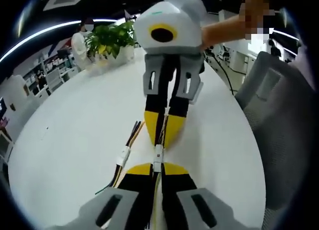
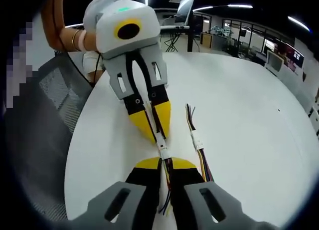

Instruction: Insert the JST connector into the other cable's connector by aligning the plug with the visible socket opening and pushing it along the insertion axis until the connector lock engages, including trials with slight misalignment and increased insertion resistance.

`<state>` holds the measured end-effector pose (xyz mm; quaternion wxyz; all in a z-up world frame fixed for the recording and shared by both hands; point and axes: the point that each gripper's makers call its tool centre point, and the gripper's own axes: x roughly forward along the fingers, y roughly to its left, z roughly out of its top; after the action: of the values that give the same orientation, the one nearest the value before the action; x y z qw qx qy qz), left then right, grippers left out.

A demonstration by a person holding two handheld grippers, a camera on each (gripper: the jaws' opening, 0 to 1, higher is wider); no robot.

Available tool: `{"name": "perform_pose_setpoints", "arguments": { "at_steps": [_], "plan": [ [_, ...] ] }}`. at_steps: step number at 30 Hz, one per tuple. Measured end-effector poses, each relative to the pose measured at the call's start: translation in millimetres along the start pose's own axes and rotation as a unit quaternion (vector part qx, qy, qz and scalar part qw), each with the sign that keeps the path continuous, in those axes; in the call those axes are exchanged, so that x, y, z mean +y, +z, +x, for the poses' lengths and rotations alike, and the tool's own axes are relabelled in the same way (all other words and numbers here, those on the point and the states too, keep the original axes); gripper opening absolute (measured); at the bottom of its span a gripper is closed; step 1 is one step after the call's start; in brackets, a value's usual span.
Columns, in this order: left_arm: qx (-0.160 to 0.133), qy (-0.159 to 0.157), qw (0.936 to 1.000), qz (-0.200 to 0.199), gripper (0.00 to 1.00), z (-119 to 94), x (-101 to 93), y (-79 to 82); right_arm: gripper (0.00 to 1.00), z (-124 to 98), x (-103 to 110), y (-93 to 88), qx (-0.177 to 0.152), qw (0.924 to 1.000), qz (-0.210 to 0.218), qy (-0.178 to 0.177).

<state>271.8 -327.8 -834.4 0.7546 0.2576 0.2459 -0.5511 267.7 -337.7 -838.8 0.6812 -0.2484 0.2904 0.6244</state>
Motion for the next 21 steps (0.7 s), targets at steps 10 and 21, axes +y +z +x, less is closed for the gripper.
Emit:
{"name": "perform_pose_setpoints", "arguments": {
  "at_steps": [10,21],
  "plan": [
    [0.001,-0.006,1.0,-0.002,0.0,1.3,-1.7,2.7,0.02,1.9,-0.4,0.7,-0.003,1.0,0.0,0.005],
    [-0.002,-0.003,0.9999,0.012,0.0,-0.2,-1.6,5.2,0.01,2.6,-1.5,4.3,-0.009,0.9999,0.006,0.005]
  ]
}}
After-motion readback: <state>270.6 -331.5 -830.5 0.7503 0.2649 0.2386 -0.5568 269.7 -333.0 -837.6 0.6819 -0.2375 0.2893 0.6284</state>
